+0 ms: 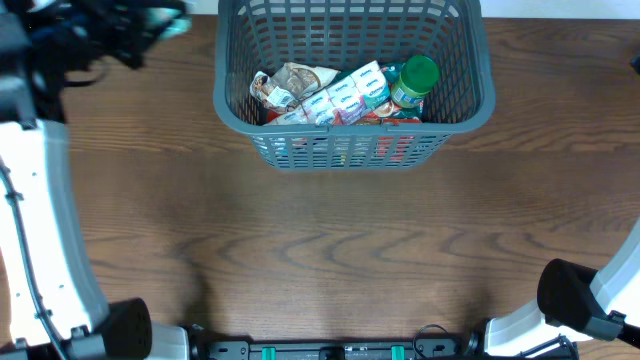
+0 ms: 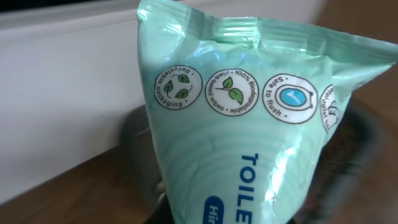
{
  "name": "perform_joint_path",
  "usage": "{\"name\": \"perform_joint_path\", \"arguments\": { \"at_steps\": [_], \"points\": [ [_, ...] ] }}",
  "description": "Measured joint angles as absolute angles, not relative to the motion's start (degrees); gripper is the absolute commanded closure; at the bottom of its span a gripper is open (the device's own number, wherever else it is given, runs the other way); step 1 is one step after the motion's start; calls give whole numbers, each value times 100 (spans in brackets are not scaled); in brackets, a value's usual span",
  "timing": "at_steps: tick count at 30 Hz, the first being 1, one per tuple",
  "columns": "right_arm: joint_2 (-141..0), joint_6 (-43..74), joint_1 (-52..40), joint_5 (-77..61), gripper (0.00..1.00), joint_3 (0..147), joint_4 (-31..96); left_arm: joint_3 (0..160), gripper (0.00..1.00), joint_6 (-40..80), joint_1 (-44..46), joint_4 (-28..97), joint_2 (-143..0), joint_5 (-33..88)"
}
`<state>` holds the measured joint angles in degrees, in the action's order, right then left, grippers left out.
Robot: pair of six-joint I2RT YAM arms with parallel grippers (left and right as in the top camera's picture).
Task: Pack container
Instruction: 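Grasp the wipes pack with left gripper and lift it, then lower the wipes pack into the basket and open left gripper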
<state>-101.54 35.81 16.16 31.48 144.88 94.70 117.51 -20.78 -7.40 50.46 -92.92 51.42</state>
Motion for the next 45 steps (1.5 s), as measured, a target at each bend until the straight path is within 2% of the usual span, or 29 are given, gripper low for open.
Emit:
{"name": "perform_joint_path", "arguments": {
  "at_steps": [10, 18, 28, 45],
  "points": [
    [-10154, 3581, 1616, 3148, 1, 14490, 9472, 11751, 94, -2187, 1256, 4969, -9297, 5273],
    [-10154, 3581, 1616, 3148, 1, 14488, 9470, 11751, 94, -2259, 2217, 4768, -9872, 4910],
    [-10154, 3581, 1616, 3148, 1, 14490, 9470, 11751, 94, -2272, 2716, 4434, -10978, 4458],
    [-10154, 3581, 1616, 3148, 1, 14488, 9470, 11749, 94, -2272, 2985, 4324, -11950, 3935]
  ]
}}
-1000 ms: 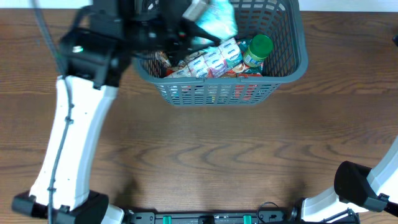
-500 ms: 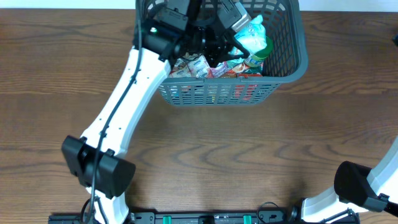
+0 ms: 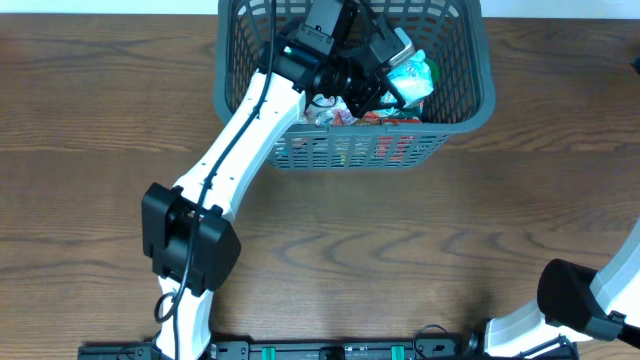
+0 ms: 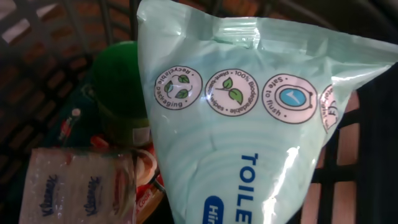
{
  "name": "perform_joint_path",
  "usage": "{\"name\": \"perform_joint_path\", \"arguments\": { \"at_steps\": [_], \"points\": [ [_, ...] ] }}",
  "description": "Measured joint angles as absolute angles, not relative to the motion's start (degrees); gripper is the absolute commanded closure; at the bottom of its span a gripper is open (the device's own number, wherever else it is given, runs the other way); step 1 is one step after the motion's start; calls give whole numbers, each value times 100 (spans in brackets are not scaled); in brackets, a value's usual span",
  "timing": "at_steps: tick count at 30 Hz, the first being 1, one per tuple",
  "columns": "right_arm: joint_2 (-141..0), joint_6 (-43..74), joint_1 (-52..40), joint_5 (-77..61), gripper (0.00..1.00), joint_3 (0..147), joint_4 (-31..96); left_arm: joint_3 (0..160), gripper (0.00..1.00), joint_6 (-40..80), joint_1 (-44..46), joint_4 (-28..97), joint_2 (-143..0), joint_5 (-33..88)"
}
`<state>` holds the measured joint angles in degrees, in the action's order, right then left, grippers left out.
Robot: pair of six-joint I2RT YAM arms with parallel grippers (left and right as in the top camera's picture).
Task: Pack container
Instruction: 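Lower the wipes pack into the basket and open left gripper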
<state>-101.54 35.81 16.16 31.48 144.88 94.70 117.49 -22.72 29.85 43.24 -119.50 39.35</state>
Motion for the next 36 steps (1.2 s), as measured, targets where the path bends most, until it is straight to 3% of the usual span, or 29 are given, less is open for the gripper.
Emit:
{"name": "perform_joint_path", "arguments": {
  "at_steps": [4, 5, 7, 8, 9, 18, 25, 36],
  "points": [
    [-10154, 3581, 1616, 3148, 0, 14490, 9470, 11749, 94, -2272, 2985, 4344, -11959, 3898],
    [-10154, 3581, 1616, 3148, 1, 14488, 9470, 11749, 87, -2272, 2985, 4344, -11959, 3898],
    [-10154, 3581, 1616, 3148, 1, 14490, 9470, 11749, 55, -2296, 2985, 4344, -11959, 3896],
    [-10154, 3581, 1616, 3148, 1, 14488, 9470, 11749, 32, -2287, 2985, 4344, -11959, 3896],
    [-10154, 3581, 1616, 3148, 1, 14488, 9470, 11749, 3, -2296, 2985, 4344, -11959, 3898],
    [-10154, 3581, 1616, 3148, 1, 14488, 9470, 11749, 1, -2211, 2947, 4309, -11959, 3767],
    [-10154, 3581, 1616, 3148, 1, 14488, 9470, 11749, 1, -1977, 2989, 4348, -11804, 2954],
    [-10154, 3581, 1616, 3148, 1, 14488, 9470, 11745, 1, -1396, 2746, 4567, -9749, 834]
  ]
}}
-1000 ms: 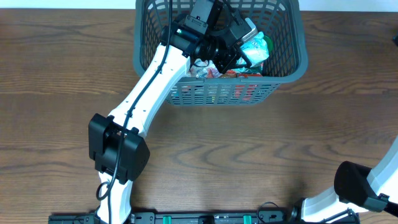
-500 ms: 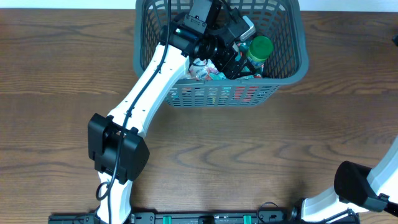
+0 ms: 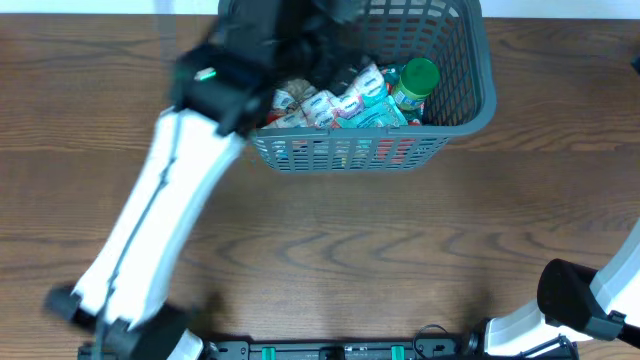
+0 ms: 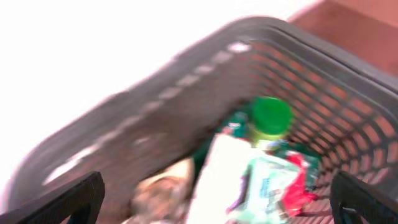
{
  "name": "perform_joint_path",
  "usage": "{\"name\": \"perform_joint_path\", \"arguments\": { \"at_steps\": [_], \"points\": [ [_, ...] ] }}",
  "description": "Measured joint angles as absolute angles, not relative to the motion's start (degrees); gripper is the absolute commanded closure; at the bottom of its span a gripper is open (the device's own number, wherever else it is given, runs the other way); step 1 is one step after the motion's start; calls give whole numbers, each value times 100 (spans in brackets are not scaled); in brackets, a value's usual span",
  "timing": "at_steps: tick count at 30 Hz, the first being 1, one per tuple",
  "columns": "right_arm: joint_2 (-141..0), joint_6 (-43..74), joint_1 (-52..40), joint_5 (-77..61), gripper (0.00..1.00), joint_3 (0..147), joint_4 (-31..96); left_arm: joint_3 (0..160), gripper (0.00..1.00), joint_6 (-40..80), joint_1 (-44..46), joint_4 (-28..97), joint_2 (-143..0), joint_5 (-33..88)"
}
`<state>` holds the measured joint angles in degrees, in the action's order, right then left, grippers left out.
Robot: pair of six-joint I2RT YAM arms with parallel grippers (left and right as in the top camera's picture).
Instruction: Pack container
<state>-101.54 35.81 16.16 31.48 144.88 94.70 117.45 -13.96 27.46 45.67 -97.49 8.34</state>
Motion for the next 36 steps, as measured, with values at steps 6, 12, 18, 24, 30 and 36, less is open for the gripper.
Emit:
{"name": "perform_joint_path", "arguments": {
  "at_steps": [6, 12, 18, 24, 30, 36],
  "points": [
    [-10154, 3581, 1616, 3148, 1, 14488, 9470, 11780, 1, -471, 1857, 5852, -8812, -375],
    [-10154, 3581, 1616, 3148, 1, 14488, 9470, 11773, 1, 185, 982, 7286, -8458, -1256],
    [-10154, 3581, 1616, 3148, 1, 14488, 9470, 11773, 1, 349, 545, 7703, -8270, -1505],
    [-10154, 3581, 1616, 3148, 1, 14488, 9470, 11773, 1, 416, 523, 7754, -8230, -1544],
    [-10154, 3581, 1616, 3148, 1, 14488, 9470, 11773, 1, 432, 523, 7756, -8230, -1544],
    [-10154, 3581, 1616, 3148, 1, 14488, 9472, 11773, 1, 429, 526, 7754, -8230, -1557]
  ]
}}
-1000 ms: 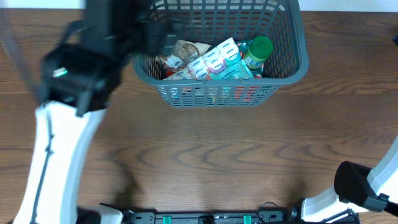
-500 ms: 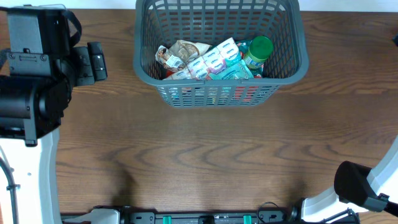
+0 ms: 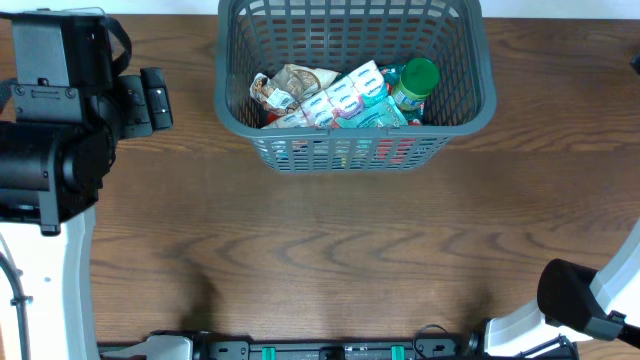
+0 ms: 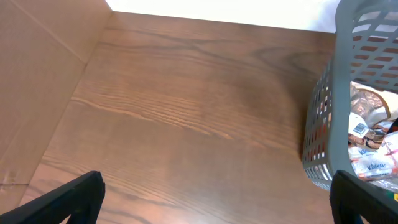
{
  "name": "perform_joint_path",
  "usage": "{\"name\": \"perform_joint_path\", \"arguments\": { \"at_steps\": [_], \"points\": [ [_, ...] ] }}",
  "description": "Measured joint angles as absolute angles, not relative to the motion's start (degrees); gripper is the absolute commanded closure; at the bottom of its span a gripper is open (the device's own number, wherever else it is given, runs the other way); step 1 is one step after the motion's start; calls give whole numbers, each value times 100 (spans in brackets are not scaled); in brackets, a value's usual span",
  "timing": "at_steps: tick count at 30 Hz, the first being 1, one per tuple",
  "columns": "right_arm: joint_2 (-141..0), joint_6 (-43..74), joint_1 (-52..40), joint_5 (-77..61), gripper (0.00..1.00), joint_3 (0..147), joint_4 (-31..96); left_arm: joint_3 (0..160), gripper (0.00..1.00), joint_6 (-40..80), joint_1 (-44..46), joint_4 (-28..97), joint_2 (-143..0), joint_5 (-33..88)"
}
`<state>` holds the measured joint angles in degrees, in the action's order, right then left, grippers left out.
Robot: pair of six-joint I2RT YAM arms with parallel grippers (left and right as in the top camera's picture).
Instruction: Pack container
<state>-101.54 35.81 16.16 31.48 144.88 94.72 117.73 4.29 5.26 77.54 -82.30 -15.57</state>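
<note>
The grey plastic basket [image 3: 352, 75] stands at the far middle of the table. Inside lie a mint-green pack of toilet wipes [image 3: 385, 112], white tissue packs [image 3: 345, 95], a green-lidded jar [image 3: 415, 80] and a crumpled snack wrapper [image 3: 290, 82]. My left gripper [image 3: 150, 100] hovers left of the basket, open and empty. In the left wrist view the left gripper [image 4: 217, 193] has its black fingertips [image 4: 68, 199] far apart over bare wood, with the basket [image 4: 354, 93] at the right edge. The right gripper is out of view.
A part of the right arm [image 3: 585, 300] sits at the near right corner. The bulky left arm [image 3: 50, 150] covers the table's left side. A brown cardboard surface [image 4: 37, 74] borders the table on the left in the wrist view.
My left gripper was open over the basket's contents; it is now left of the basket over bare wood, still open. The wipes pack lies in the basket as before.
My left gripper held the mint-green wipes pack at the far left, away from the basket. Then it held the pack inside the basket beside the green-lidded jar. Then it was open with the pack lying among the contents, and now it is clear of the basket.
</note>
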Motion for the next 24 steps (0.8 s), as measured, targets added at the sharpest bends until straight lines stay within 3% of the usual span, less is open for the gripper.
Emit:
{"name": "perform_joint_path", "arguments": {
  "at_steps": [11, 18, 24],
  "points": [
    [-10154, 3581, 1616, 3148, 1, 14488, 9470, 11749, 1, 432, 523, 7494, -7835, -1584],
    [-10154, 3581, 1616, 3148, 1, 14490, 9472, 11253, 1, 449, 523, 6783, -6313, -1559],
    [-10154, 3581, 1616, 3151, 1, 14488, 9470, 9596, 1, 451, 416, 5778, -4768, -1538]
  ]
}}
